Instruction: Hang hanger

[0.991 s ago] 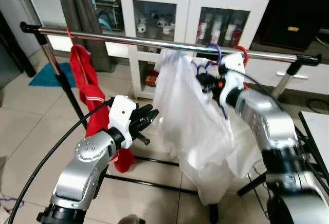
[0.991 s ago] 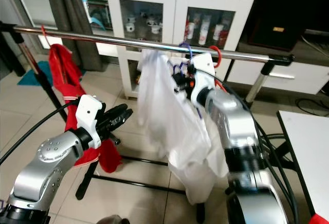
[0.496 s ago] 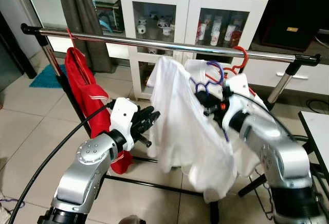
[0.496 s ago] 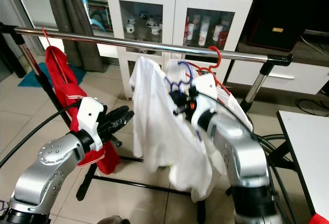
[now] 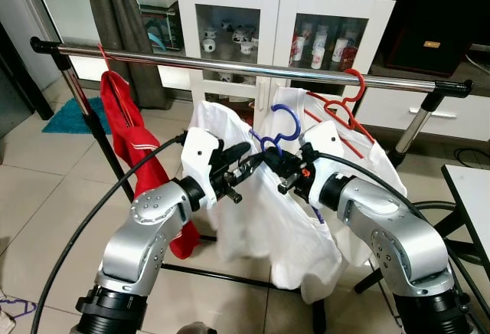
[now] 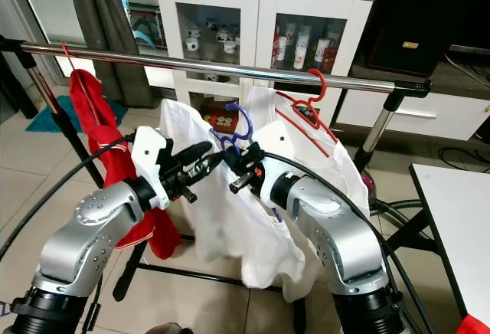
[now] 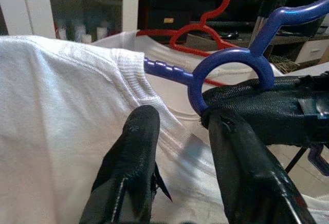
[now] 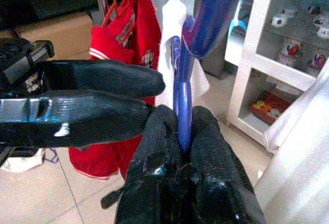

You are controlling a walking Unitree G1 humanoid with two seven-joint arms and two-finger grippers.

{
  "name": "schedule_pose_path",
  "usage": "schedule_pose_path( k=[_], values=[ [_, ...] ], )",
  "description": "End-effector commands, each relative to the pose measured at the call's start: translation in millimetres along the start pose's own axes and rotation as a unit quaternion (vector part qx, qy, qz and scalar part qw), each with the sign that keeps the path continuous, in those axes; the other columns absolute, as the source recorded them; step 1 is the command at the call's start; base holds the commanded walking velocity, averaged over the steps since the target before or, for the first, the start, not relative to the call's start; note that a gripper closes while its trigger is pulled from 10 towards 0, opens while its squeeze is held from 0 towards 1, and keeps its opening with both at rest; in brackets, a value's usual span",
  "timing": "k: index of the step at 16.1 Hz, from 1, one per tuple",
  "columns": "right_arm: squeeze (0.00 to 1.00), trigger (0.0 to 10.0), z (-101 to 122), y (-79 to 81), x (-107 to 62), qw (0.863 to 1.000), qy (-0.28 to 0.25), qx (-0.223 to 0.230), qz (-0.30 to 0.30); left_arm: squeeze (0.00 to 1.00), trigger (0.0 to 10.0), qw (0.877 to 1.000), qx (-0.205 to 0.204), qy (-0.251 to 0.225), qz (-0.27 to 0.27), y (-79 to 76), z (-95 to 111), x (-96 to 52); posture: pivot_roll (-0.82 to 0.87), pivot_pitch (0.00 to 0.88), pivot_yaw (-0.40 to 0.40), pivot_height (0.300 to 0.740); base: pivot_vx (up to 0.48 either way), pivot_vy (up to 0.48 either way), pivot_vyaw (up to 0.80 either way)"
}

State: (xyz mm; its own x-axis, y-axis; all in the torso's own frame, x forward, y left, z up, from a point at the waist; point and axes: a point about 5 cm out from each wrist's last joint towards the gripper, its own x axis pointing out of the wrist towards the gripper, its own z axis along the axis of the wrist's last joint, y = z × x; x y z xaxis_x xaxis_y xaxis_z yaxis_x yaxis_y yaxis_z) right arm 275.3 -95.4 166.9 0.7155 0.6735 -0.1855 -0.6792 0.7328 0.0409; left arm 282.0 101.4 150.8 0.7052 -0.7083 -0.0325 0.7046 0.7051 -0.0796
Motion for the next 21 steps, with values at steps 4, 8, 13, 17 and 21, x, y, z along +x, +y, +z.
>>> schedule_pose_path(
  k=[4,8,13,17,21],
  values=[
    [0.00,0.0,15.0,12.6,3.5,0.999,-0.022,-0.020,0.029,0.00,10.0,0.999,0.033,0.009,0.039,8.8,0.6,8.0,0.02,0.000,0.018,0.740,0.000,0.000,0.00],
    [0.00,0.0,17.6,14.1,4.2,0.999,-0.024,-0.024,0.038,0.00,10.0,0.996,0.062,0.010,0.060,14.5,0.2,9.8,0.02,0.000,0.016,0.740,0.000,0.000,0.00],
    [0.00,0.0,18.0,11.3,3.5,0.999,-0.024,-0.027,0.034,0.00,4.2,0.987,0.121,0.033,0.097,25.7,-3.0,9.2,0.02,0.000,0.020,0.740,0.000,0.000,0.00],
    [0.00,0.0,17.1,5.6,2.6,0.999,-0.021,-0.027,0.025,0.00,0.0,0.988,0.118,0.024,0.099,25.7,-2.7,9.1,0.03,0.000,0.020,0.740,0.000,0.000,0.00],
    [0.00,0.0,17.0,3.2,3.0,0.999,-0.021,-0.027,0.021,0.00,0.0,0.988,0.111,0.023,0.106,27.7,-3.9,7.6,0.03,0.000,0.020,0.740,0.000,0.000,0.00]
  ],
)
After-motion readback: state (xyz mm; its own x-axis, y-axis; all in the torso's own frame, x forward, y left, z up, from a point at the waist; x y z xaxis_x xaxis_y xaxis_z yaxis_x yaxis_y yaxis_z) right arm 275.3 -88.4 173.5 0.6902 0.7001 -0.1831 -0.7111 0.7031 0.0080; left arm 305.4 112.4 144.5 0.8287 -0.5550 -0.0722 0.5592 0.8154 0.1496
